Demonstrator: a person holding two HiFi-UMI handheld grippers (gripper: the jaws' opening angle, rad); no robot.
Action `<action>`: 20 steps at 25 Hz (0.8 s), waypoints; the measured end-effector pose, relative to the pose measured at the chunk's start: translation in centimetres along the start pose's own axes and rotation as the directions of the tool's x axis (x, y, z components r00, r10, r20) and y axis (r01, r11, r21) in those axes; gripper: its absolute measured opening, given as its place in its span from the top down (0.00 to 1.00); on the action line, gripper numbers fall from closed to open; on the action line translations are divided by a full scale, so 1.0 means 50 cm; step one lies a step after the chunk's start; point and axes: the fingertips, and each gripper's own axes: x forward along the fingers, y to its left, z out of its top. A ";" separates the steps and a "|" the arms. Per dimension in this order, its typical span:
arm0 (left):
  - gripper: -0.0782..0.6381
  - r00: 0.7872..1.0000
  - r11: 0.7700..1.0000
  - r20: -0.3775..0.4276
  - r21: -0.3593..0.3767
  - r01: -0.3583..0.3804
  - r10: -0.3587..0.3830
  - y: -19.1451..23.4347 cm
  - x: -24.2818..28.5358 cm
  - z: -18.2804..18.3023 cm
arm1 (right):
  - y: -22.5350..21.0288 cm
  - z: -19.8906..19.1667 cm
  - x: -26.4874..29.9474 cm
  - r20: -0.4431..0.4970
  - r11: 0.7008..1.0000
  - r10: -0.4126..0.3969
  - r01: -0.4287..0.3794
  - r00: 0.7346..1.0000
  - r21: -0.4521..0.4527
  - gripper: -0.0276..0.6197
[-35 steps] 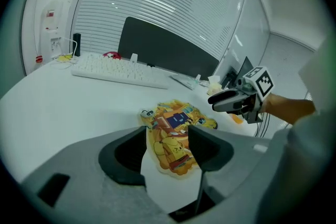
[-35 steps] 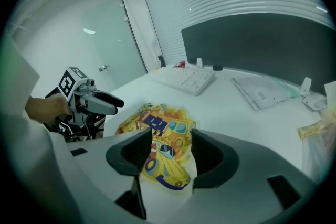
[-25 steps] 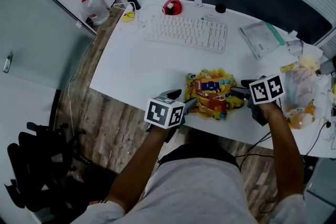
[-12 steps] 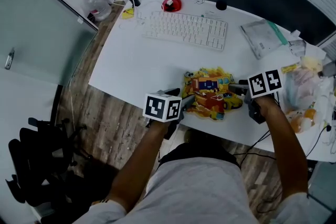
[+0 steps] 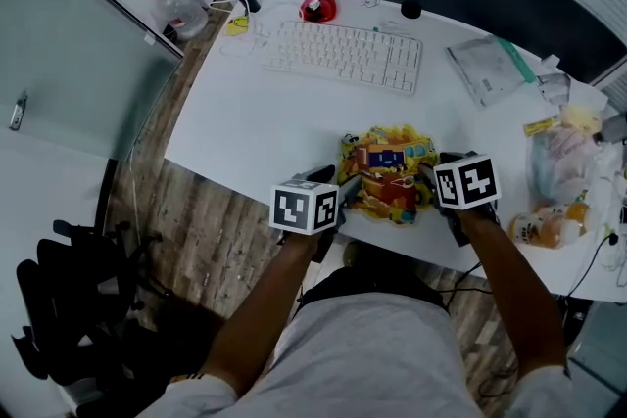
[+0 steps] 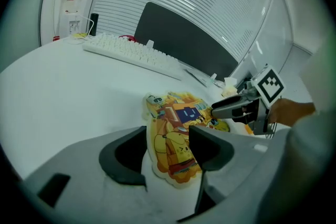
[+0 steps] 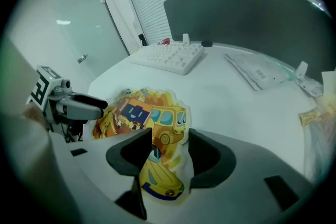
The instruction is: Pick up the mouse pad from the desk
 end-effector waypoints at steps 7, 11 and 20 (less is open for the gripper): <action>0.61 1.000 1.000 0.021 -0.010 -0.021 0.021 0.016 -0.002 0.004 | -0.023 -0.013 -0.009 0.050 0.995 0.012 -0.017 0.999 0.094 0.81; 0.65 1.000 1.000 0.007 0.002 -0.014 0.014 0.022 0.000 0.001 | -0.029 -0.024 -0.012 0.092 0.970 0.091 -0.109 0.992 0.217 0.90; 0.66 0.992 0.991 0.041 -0.044 0.124 -0.122 0.005 -0.007 0.019 | -0.029 -0.027 -0.014 0.112 0.971 0.080 -0.103 0.990 0.215 0.91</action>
